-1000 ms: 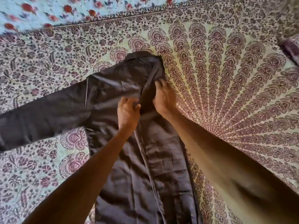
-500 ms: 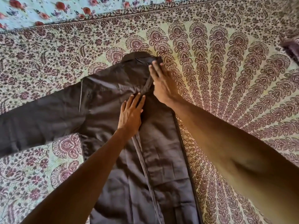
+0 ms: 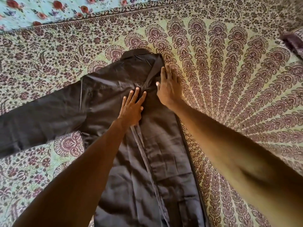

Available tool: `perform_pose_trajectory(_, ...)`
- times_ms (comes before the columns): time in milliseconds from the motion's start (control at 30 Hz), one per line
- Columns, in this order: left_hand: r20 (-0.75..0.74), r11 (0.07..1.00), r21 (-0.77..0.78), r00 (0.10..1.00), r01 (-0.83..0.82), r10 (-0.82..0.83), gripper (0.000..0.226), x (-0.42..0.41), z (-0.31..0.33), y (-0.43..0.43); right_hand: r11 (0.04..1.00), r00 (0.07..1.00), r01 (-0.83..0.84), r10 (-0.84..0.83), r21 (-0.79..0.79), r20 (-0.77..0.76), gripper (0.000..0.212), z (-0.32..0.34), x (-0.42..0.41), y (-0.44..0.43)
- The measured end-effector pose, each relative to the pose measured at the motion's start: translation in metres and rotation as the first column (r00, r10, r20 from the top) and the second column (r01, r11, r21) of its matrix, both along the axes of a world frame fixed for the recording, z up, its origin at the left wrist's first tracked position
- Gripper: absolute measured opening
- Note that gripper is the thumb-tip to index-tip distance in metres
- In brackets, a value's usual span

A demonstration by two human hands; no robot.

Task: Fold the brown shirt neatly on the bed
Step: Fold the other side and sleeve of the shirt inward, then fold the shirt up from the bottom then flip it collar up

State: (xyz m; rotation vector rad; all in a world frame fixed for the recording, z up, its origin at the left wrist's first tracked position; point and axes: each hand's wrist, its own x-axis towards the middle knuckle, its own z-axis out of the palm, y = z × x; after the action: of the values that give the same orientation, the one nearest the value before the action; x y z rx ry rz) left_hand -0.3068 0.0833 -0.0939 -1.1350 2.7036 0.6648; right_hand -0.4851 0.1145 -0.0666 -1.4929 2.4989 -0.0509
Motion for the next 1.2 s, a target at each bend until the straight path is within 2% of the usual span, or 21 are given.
perform_pose_trajectory(67, -0.017, 0.998, -0.025, 0.999, -0.052, 0.051, 0.065, 0.003, 0.012, 0.010, 0.996, 0.998, 0.047, -0.044, -0.069, 0.045, 0.061, 0.005, 0.032, 0.044)
perform_pose_trajectory(133, -0.058, 0.980, -0.176, 0.995, -0.093, 0.084, 0.063, 0.012, 0.020, 0.039, 0.997, 0.998, 0.034, -0.029, -0.070, 0.060, 0.061, 0.000, 0.062, 0.099)
perform_pose_trajectory(233, -0.066, 0.965, -0.261, 0.998, -0.029, 0.012, 0.060, 0.038, 0.017, 0.108, 1.000, 0.999, 0.015, -0.015, -0.004, 0.036, 0.064, -0.009, 0.098, 0.188)
perform_pose_trajectory(400, -0.032, 0.984, -0.169, 0.997, 0.058, -0.065, 0.055, 0.090, 0.001, 0.222, 0.994, 0.998, 0.036, -0.042, 0.098, 0.054, 0.066, -0.016, 0.138, 0.306)
perform_pose_trajectory(533, -0.039, 0.991, -0.099, 0.994, 0.094, -0.098, 0.056, 0.123, 0.003, 0.291, 0.982, 0.990, 0.124, -0.131, 0.142, 0.042, 0.064, -0.014, 0.168, 0.380)
perform_pose_trajectory(733, -0.023, 0.977, -0.076, 0.979, 0.201, -0.203, 0.055, 0.164, 0.013, 0.348, 0.973, 0.988, 0.147, -0.153, 0.176, 0.023, 0.068, -0.004, 0.207, 0.461)
perform_pose_trajectory(833, -0.076, 0.976, -0.078, 0.975, 0.202, -0.208, 0.057, 0.177, 0.019, 0.352, 0.967, 0.982, 0.180, -0.188, 0.182, 0.030, 0.071, 0.001, 0.222, 0.484)
perform_pose_trajectory(933, -0.246, 0.982, -0.025, 0.951, 0.186, -0.186, 0.054, 0.188, 0.018, 0.346, 0.961, 0.969, 0.241, -0.246, 0.134, 0.016, 0.067, 0.004, 0.229, 0.481)
perform_pose_trajectory(1033, -0.356, 0.995, 0.070, 0.934, 0.067, -0.037, 0.052, 0.195, 0.022, 0.328, 0.963, 0.965, 0.262, -0.263, -0.061, 0.000, 0.043, 0.016, 0.236, 0.456)
perform_pose_trajectory(1100, -0.424, 0.997, 0.059, 0.903, -0.049, 0.070, 0.043, 0.198, 0.027, 0.307, 0.954, 0.965, 0.260, -0.254, -0.152, 0.062, 0.025, 0.025, 0.245, 0.430)
perform_pose_trajectory(1200, -0.463, 0.972, 0.036, 0.858, -0.231, 0.221, 0.033, 0.207, 0.032, 0.263, 0.953, 0.946, 0.263, -0.224, -0.150, 0.232, 0.010, 0.037, 0.264, 0.382)
